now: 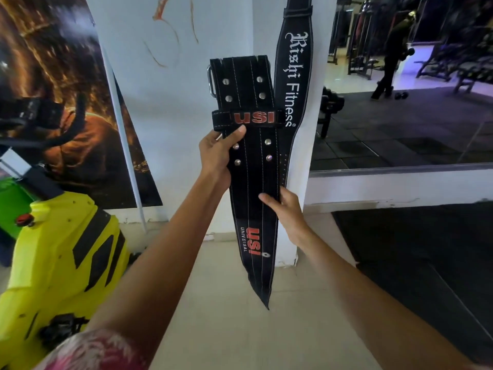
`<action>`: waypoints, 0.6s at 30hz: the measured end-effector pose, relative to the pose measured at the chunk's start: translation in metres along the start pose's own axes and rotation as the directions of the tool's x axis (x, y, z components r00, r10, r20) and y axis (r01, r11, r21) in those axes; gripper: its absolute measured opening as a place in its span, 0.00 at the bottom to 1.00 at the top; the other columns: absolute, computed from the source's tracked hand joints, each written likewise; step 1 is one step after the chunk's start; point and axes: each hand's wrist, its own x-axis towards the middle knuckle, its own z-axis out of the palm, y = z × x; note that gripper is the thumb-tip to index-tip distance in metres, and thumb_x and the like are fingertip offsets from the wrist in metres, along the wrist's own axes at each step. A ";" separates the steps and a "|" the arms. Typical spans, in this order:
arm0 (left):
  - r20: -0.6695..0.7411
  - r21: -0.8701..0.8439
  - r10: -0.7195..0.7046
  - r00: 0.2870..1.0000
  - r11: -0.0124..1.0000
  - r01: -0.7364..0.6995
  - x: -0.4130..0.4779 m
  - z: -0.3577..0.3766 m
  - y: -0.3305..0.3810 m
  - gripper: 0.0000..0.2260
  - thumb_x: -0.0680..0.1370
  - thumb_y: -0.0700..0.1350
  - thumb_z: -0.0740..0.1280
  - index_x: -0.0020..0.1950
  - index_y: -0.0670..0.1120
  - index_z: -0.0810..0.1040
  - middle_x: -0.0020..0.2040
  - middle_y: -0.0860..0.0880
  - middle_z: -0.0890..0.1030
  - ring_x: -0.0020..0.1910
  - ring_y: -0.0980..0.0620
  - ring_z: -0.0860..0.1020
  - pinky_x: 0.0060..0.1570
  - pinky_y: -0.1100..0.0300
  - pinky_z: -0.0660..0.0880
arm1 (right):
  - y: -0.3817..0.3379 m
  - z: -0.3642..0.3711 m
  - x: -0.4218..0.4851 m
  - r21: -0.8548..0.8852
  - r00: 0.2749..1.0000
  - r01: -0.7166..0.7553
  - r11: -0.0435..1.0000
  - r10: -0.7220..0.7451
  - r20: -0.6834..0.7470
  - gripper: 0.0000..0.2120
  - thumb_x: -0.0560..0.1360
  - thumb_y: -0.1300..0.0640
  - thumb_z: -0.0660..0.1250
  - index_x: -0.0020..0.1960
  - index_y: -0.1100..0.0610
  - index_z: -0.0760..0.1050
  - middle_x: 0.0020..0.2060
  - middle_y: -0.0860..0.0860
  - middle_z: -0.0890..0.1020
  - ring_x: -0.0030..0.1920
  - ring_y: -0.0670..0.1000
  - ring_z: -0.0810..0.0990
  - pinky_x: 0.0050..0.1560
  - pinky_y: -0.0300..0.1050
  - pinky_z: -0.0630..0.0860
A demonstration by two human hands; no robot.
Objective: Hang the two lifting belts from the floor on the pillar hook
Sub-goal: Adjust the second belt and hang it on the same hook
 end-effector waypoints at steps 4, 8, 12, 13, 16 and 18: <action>-0.014 -0.007 0.031 0.999 0.999 -0.031 -0.003 0.002 0.007 0.05 0.72 0.34 0.70 0.44 0.43 0.80 0.34 0.50 0.84 0.32 0.53 0.82 0.34 0.58 0.81 | 0.044 -0.011 -0.035 -0.141 0.976 -0.192 0.971 0.204 0.080 0.16 0.74 0.63 0.67 0.60 0.67 0.73 0.55 0.59 0.80 0.54 0.54 0.80 0.60 0.43 0.76; -0.009 -0.016 0.059 0.998 0.998 -0.059 -0.003 -0.001 0.014 0.05 0.72 0.34 0.70 0.43 0.44 0.79 0.34 0.51 0.84 0.34 0.53 0.83 0.35 0.59 0.80 | 0.003 -0.001 -0.021 0.006 0.990 -0.142 0.990 0.142 -0.024 0.21 0.74 0.58 0.67 0.62 0.67 0.70 0.49 0.50 0.77 0.52 0.48 0.75 0.63 0.44 0.65; -0.018 0.003 0.064 0.998 0.998 -0.064 -0.001 -0.004 0.019 0.04 0.72 0.37 0.71 0.43 0.45 0.79 0.37 0.50 0.83 0.39 0.50 0.80 0.37 0.57 0.76 | -0.010 0.001 0.002 0.053 0.995 -0.042 0.998 0.047 -0.091 0.14 0.72 0.59 0.69 0.52 0.68 0.76 0.51 0.63 0.81 0.50 0.53 0.81 0.61 0.45 0.73; -0.027 0.003 0.065 0.998 0.998 -0.065 0.000 -0.005 0.021 0.04 0.72 0.38 0.72 0.42 0.45 0.79 0.38 0.50 0.82 0.40 0.49 0.79 0.37 0.56 0.75 | -0.002 0.000 -0.002 0.045 0.994 -0.081 0.996 0.083 -0.064 0.11 0.72 0.61 0.69 0.51 0.66 0.77 0.48 0.60 0.82 0.47 0.48 0.82 0.58 0.42 0.76; -0.031 -0.005 0.056 0.998 0.998 -0.057 0.000 -0.015 0.018 0.04 0.72 0.38 0.72 0.41 0.46 0.80 0.39 0.49 0.82 0.42 0.47 0.77 0.37 0.56 0.73 | 0.031 -0.004 -0.026 -0.101 0.979 -0.179 0.979 0.187 0.078 0.11 0.72 0.63 0.69 0.53 0.65 0.76 0.48 0.55 0.83 0.46 0.47 0.83 0.54 0.40 0.78; -0.022 0.003 0.043 0.999 0.999 -0.043 -0.003 -0.020 0.015 0.04 0.72 0.38 0.72 0.41 0.47 0.81 0.40 0.48 0.81 0.44 0.45 0.75 0.38 0.56 0.71 | 0.045 -0.008 -0.035 -0.304 0.921 -0.250 0.919 0.323 0.219 0.16 0.71 0.62 0.70 0.57 0.66 0.75 0.51 0.55 0.83 0.49 0.51 0.81 0.58 0.46 0.76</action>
